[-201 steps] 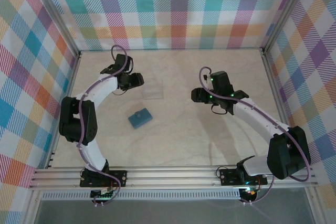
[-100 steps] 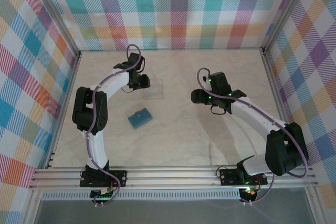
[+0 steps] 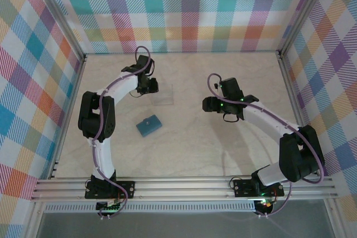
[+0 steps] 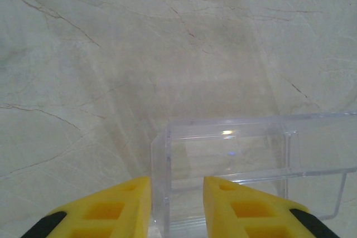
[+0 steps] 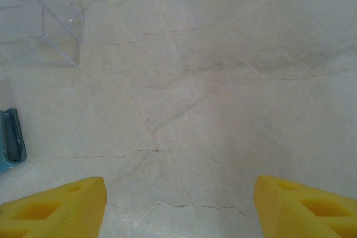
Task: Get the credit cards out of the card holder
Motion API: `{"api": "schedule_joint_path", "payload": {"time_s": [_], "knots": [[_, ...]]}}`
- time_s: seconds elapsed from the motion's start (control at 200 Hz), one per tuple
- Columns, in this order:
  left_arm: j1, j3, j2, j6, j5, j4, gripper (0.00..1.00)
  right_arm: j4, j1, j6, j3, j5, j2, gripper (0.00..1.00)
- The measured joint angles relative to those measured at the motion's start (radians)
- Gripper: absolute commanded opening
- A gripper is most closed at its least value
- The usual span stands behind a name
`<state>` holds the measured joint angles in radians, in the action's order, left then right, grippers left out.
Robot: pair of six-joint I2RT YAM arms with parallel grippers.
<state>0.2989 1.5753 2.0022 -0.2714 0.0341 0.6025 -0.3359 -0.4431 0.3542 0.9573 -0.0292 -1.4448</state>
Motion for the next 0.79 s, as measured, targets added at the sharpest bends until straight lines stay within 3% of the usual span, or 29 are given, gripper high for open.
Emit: {"api": "schedule_joint_path", "payload": {"time_s": [0.355,0.795], "knots": [[0.0,0.066,0.068,0.008,-0.022,0.014,0.21,-0.012,0.0,-0.009,0.003,-0.001,-0.014,0.73],[0.011,0.065,0.071,0.006,-0.038,0.023,0.03,-0.04,0.0,-0.023,0.021,-0.001,-0.023,0.73]]}}
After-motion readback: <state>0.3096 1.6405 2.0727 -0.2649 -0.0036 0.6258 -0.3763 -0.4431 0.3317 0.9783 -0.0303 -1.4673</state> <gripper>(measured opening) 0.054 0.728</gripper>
